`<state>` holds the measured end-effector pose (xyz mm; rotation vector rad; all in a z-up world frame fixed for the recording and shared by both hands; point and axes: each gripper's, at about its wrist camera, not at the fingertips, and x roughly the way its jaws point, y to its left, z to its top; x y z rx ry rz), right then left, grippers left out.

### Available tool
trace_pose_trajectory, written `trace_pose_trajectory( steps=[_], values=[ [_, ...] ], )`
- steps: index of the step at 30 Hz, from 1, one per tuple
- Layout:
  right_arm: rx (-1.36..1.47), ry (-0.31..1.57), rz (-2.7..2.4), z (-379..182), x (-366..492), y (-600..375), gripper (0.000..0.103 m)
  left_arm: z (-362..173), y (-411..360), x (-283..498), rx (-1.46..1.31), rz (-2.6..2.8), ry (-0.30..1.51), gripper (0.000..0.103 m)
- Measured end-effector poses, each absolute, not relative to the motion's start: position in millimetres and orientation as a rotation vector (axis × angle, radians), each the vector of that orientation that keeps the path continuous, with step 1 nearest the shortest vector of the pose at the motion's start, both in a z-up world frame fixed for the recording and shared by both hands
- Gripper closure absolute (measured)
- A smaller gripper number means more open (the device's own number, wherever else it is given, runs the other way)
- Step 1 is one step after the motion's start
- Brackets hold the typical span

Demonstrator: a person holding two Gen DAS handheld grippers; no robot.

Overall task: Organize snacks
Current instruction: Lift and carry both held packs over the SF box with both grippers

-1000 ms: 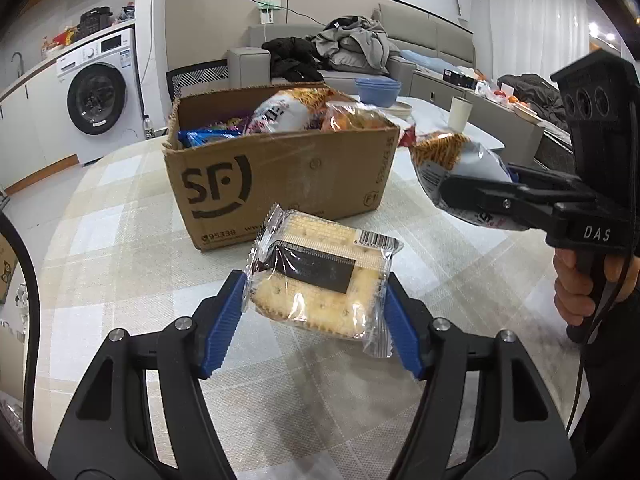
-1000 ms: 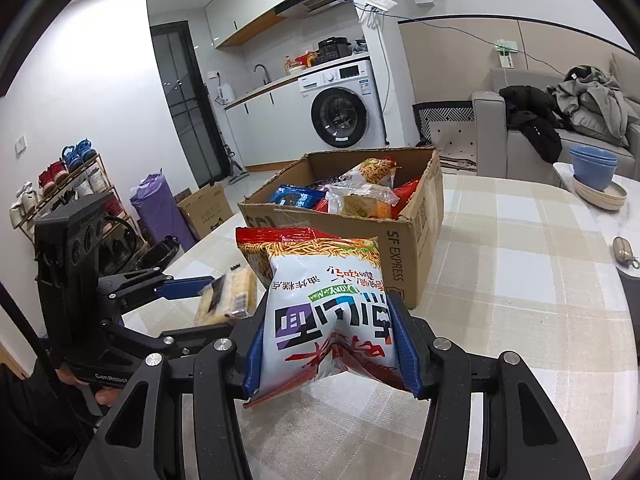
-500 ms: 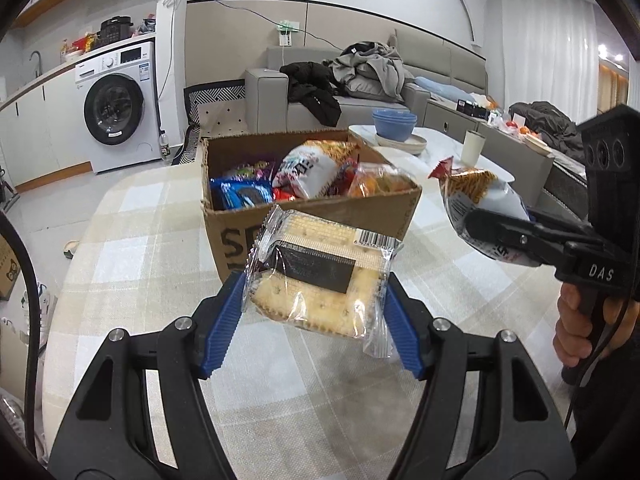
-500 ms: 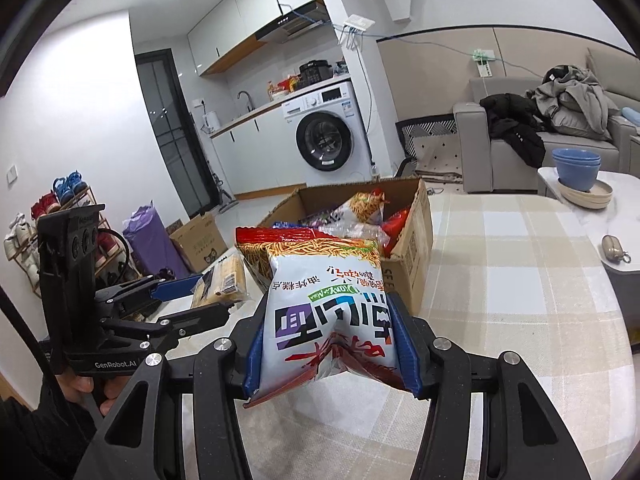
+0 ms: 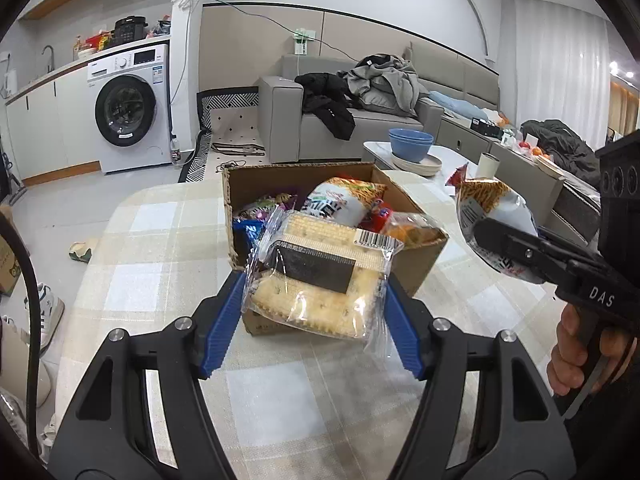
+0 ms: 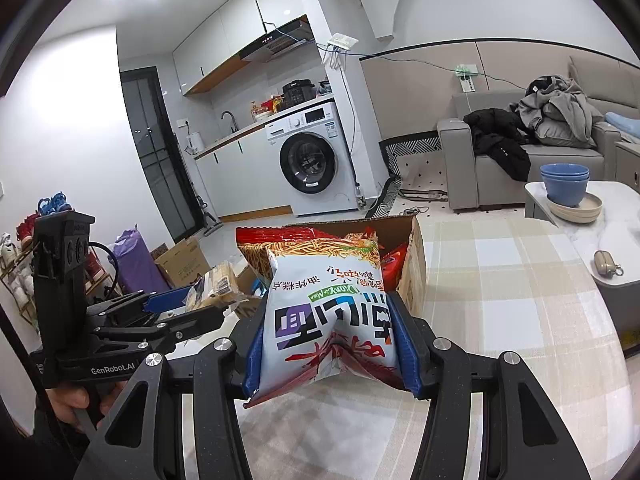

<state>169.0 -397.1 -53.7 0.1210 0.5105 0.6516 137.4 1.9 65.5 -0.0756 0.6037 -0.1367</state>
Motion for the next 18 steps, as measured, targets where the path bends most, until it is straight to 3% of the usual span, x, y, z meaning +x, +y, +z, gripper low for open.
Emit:
trace_pose_trajectory(
  steps=[18],
  values=[
    [0.109,0.464,0.585,-55,208,-372,0.049,71,5,188,-0.069,-0.062,0.596,0.038]
  ],
)
